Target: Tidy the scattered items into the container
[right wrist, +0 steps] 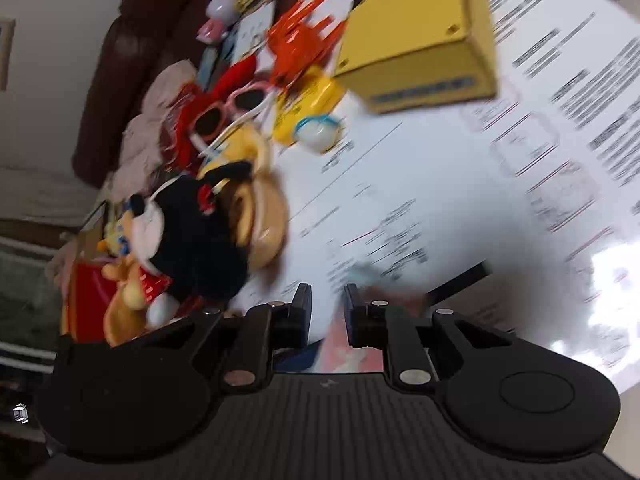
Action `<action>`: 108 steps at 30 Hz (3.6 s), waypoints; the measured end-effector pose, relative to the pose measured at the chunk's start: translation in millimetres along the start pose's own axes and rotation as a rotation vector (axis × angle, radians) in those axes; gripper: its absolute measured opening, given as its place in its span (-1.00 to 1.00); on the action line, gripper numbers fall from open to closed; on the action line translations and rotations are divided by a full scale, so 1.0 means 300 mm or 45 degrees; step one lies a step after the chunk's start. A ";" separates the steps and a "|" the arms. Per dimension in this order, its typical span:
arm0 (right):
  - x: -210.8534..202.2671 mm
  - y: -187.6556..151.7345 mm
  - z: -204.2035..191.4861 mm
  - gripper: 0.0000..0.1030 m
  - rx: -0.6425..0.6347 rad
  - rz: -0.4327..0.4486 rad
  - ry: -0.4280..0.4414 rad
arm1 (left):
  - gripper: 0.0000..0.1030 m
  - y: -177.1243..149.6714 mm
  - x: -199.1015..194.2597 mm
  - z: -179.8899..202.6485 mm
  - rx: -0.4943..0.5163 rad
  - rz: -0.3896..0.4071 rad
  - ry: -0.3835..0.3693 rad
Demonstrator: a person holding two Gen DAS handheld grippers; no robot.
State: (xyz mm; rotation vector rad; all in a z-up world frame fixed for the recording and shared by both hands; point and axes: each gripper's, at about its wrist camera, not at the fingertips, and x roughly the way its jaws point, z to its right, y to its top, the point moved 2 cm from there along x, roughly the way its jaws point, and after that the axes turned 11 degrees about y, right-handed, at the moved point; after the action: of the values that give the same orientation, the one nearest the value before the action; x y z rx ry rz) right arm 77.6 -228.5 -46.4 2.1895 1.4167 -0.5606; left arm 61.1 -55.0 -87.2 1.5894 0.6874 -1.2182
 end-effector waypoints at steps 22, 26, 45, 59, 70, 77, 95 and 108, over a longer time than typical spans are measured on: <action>0.028 -0.076 -0.030 -0.69 0.075 -0.068 0.126 | 0.20 -0.020 -0.022 -0.104 -0.252 -0.028 -0.211; 0.004 -0.050 -0.030 -0.65 0.020 -0.010 0.043 | 0.20 -0.024 -0.039 -0.112 -0.275 0.001 -0.153; 0.136 0.002 -0.048 0.47 0.052 -0.220 -0.096 | 0.20 -0.060 -0.083 0.048 0.367 0.273 0.348; 0.181 0.001 -0.025 0.26 0.167 -0.216 -0.169 | 0.20 -0.064 -0.055 0.017 0.340 0.227 0.295; 0.198 0.008 -0.036 0.31 0.161 -0.219 -0.196 | 0.18 -0.046 -0.025 -0.113 -0.053 0.080 -0.002; 0.209 -0.001 -0.037 -0.17 0.129 -0.222 -0.184 | 0.18 -0.057 -0.015 -0.177 -0.196 0.050 -0.112; 0.238 -0.004 -0.108 -0.35 0.032 -0.230 -0.141 | 0.20 -0.049 -0.008 -0.147 -0.089 0.044 0.064; 0.192 -0.008 -0.132 -0.52 0.107 -0.147 -0.114 | -0.18 -0.039 -0.054 -0.114 -0.034 0.110 0.144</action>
State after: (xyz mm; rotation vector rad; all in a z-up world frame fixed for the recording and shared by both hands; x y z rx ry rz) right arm 100.8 -162.5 -47.6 2.1273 1.5034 -0.7623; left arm 58.6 -17.3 -75.8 1.6585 0.6963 -1.0582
